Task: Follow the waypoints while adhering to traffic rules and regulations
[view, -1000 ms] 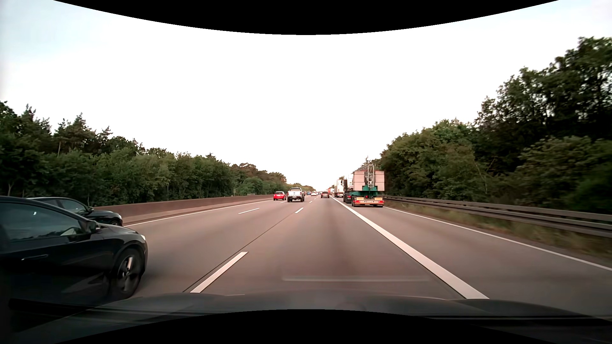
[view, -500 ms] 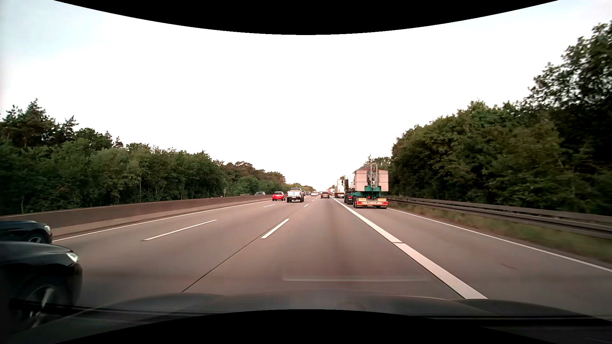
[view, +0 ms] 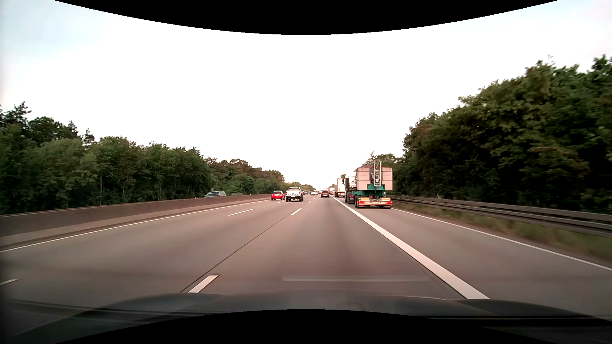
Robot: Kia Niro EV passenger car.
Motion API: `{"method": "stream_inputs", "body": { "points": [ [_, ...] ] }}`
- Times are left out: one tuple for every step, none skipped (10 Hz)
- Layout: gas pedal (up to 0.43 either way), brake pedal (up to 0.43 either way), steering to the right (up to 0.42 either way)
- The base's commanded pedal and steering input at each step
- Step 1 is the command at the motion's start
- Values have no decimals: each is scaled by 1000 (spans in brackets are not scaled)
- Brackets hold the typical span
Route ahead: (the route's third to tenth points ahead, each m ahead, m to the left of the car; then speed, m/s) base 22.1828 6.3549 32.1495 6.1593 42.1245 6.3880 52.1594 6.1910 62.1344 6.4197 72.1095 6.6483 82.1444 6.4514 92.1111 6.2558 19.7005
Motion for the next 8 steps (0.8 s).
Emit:
{"method": "stream_inputs", "body": {
  "points": [
    [0,0,-4],
    [0,0,-5],
    [0,0,-5],
    [0,0,-5],
    [0,0,-5],
    [0,0,-5],
    [0,0,-5],
    [0,0,-5]
  ]
}}
